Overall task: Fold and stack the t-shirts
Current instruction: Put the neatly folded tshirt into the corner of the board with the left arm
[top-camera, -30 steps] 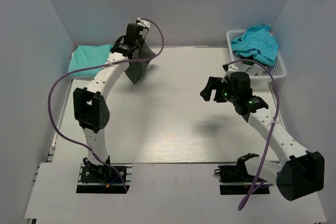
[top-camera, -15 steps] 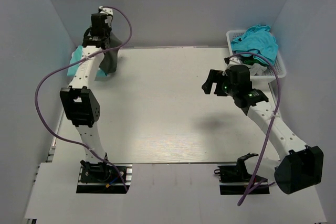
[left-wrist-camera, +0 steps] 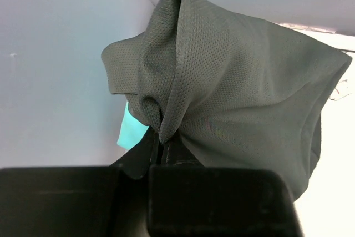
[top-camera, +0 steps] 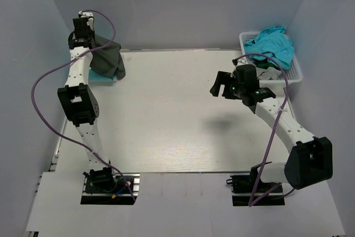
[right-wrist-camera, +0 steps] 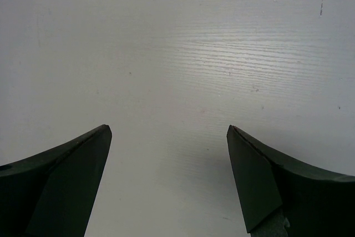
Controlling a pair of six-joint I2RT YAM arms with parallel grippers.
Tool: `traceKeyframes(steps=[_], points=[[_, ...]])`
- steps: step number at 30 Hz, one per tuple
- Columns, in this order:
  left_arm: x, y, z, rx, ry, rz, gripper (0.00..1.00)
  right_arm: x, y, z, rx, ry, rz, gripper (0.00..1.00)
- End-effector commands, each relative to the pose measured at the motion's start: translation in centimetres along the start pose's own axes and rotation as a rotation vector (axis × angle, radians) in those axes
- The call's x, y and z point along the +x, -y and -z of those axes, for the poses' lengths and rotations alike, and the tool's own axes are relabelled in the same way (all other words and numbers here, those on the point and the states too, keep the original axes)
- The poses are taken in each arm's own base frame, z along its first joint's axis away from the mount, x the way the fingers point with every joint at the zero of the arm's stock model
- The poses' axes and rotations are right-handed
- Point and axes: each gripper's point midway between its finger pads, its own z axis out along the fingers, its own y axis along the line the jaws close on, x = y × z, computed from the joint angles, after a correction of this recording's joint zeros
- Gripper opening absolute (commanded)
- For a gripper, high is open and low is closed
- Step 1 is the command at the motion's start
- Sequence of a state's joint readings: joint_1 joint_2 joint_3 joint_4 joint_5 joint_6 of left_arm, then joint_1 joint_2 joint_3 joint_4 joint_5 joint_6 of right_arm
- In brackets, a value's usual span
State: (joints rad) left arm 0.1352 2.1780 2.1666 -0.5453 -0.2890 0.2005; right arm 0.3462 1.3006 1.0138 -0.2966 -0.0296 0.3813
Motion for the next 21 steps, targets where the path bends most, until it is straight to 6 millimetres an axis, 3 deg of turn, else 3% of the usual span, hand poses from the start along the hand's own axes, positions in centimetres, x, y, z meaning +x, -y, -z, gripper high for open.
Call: traceKeyframes(steps=[1, 2, 4, 11, 12, 13, 14, 15, 16, 21], points=[[-1.6, -1.1, 0.5, 0.026, 0.042, 0.043, 0.00, -2.5, -1.2, 0.1, -0.031, 0.051, -0.013, 0.91], [-1.5, -1.2, 0.5, 0.015, 0.040, 0.054, 0.00, -2.5, -1.2, 0.0, -0.034, 0.048, -0.015, 0.91], [0.4, -1.9, -0.9, 0.003, -0.003, 0.056, 0.00, -2.6, -1.3, -0.2, -0.031, 0.047, -0.014, 0.91], [2.7, -3.8, -3.1, -0.039, -0.045, 0.103, 0.00, -2.7, -1.3, -0.8, -0.028, 0.035, -0.017, 0.91], [4.1, -4.1, -3.8, -0.053, -0.082, 0.111, 0.32, -2.8, -1.3, -0.8, -0.029, 0.040, -0.016, 0.91], [4.1, -4.5, -4.0, -0.078, -0.082, 0.112, 0.58, -2.6, -1.2, -1.0, -0.026, 0.033, -0.023, 0.91], [4.4, -5.2, -4.3, -0.107, -0.088, 0.130, 0.91, -2.7, -1.3, -1.0, -0.030, 0.030, -0.021, 0.91], [4.9, -5.3, -4.6, -0.123, -0.098, 0.146, 1.00, -2.1, -1.1, -1.7, -0.023, 0.006, -0.020, 0.91], [5.5, -5.4, -4.9, -0.142, -0.113, 0.142, 1.00, -2.7, -1.4, -1.2, -0.032, 0.024, -0.018, 0.91], [5.0, -5.7, -4.8, -0.145, -0.100, 0.212, 1.00, -2.6, -1.7, -1.5, -0.043, 0.011, -0.025, 0.91]])
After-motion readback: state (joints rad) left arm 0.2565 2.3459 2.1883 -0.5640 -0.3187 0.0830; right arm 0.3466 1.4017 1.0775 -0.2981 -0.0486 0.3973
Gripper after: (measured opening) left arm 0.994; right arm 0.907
